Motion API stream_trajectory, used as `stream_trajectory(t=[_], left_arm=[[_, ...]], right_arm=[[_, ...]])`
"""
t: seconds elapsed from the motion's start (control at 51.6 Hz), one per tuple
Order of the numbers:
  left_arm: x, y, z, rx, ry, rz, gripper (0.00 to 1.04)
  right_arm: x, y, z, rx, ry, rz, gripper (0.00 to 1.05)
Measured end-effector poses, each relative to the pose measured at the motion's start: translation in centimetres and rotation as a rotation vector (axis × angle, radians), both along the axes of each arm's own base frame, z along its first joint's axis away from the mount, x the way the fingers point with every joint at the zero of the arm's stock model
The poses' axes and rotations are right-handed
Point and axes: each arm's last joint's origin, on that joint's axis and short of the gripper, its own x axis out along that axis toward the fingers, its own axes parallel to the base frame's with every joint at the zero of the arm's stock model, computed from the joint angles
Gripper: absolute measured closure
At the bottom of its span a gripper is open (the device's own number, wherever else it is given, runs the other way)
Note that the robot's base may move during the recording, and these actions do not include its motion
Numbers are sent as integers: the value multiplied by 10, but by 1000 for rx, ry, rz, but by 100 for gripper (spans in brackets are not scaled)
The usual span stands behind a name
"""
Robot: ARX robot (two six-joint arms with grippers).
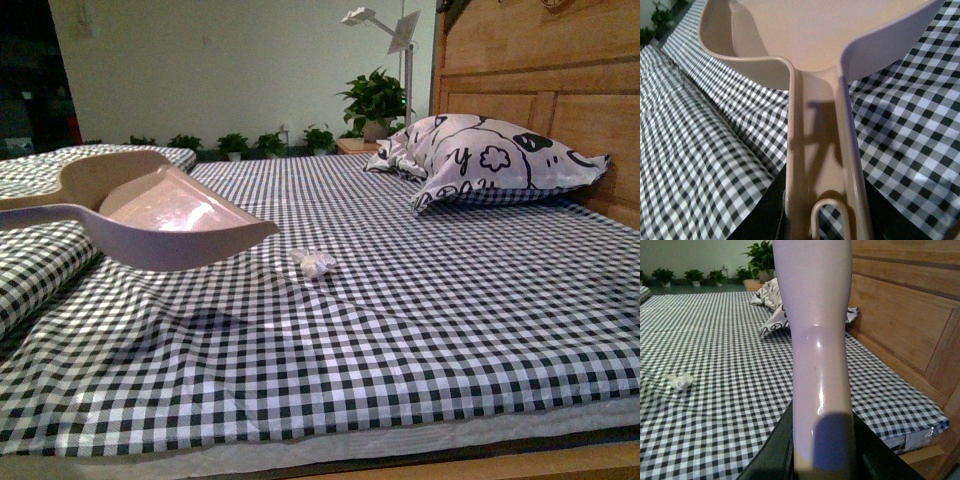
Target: Clean up trash
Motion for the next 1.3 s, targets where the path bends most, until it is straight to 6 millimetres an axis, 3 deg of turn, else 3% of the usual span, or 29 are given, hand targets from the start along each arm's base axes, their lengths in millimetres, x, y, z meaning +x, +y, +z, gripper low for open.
stream_trajectory(t=[0.194,0.523,0.775,1.066,1.299], left_arm=[[21,-14,-6,23,24,-63,78],[49,-12,-24,-1,94,-82,78],[64,-21,-27,-25,106,-117,78],[82,-30,-51,-47,185,-138,78],[90,-33,-55,-55,214,-143,78]], right_arm=[[0,0,0,0,0,0,84],[0,0,0,0,0,0,84],[0,0,0,0,0,0,84],[0,0,0,0,0,0,84],[0,0,0,0,0,0,84]])
